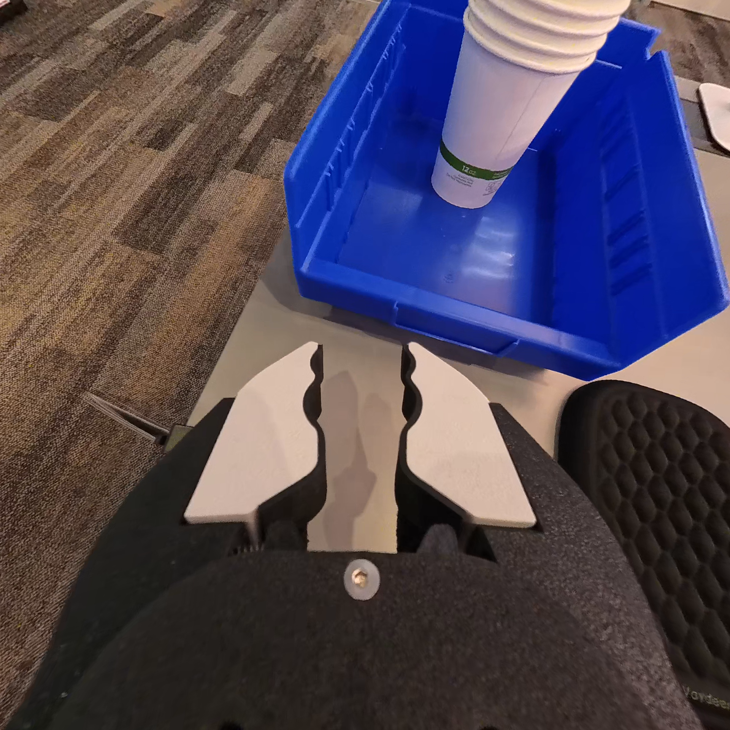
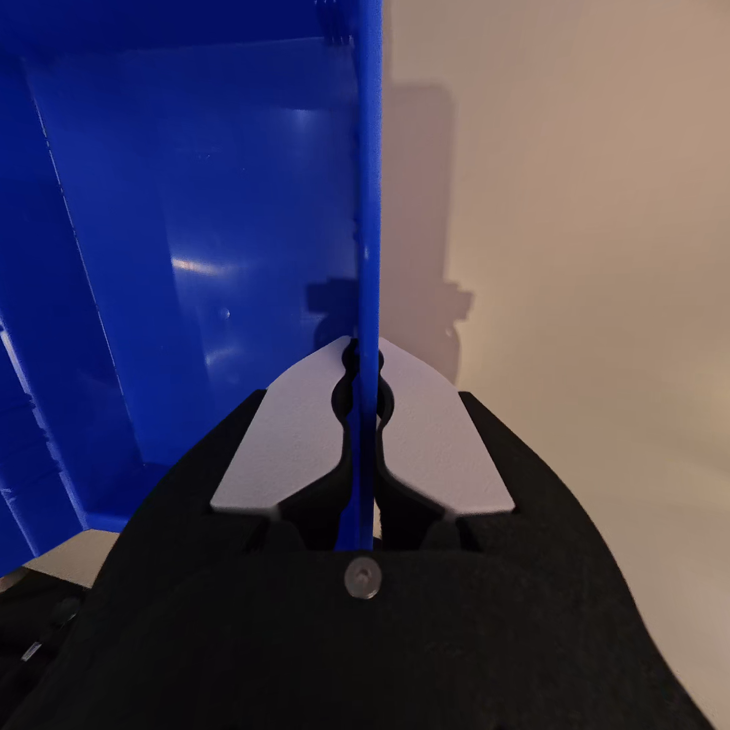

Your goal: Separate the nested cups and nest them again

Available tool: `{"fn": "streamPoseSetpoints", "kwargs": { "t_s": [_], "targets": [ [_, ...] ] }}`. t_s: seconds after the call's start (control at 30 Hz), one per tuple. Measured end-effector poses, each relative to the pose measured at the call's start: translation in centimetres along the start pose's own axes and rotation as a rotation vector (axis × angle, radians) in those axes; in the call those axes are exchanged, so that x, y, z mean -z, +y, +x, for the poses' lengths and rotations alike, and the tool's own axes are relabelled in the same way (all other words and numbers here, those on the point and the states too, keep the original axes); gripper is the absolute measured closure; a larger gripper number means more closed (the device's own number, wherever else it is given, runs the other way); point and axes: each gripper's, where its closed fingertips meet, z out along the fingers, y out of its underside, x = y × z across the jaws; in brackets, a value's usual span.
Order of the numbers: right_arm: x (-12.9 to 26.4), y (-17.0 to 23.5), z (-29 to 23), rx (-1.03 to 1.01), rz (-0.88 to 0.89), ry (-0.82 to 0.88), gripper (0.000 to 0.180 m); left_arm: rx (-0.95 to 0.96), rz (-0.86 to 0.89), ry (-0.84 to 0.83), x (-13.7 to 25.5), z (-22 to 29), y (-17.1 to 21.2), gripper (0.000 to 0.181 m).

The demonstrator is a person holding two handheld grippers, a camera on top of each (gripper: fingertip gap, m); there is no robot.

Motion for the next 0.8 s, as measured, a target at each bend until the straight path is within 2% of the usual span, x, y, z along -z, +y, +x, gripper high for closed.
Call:
{"fn": "streamPoseSetpoints", "kwargs": {
  "t_s": [0.33, 0.63, 0.8],
  "targets": [
    [1.7, 1.9, 8.9, -0.092, 0.024, 0.009, 0.174, -0.028, -0.019, -0.041, 0.6, 0.4, -0.2, 0.144],
    [4.3, 6.3, 19.9, -0.217, 0.008, 0.022, 0.174, -0.044, -0.026, -0.062, 1.0, 2.4, -0.4, 0.145],
    [5.3, 8.3, 24.3, -0.251, 0.029, -0.011, 0.173, -0.052, -0.032, -0.062, 0.8, 4.2, -0.4, 0.146]
  ]
}}
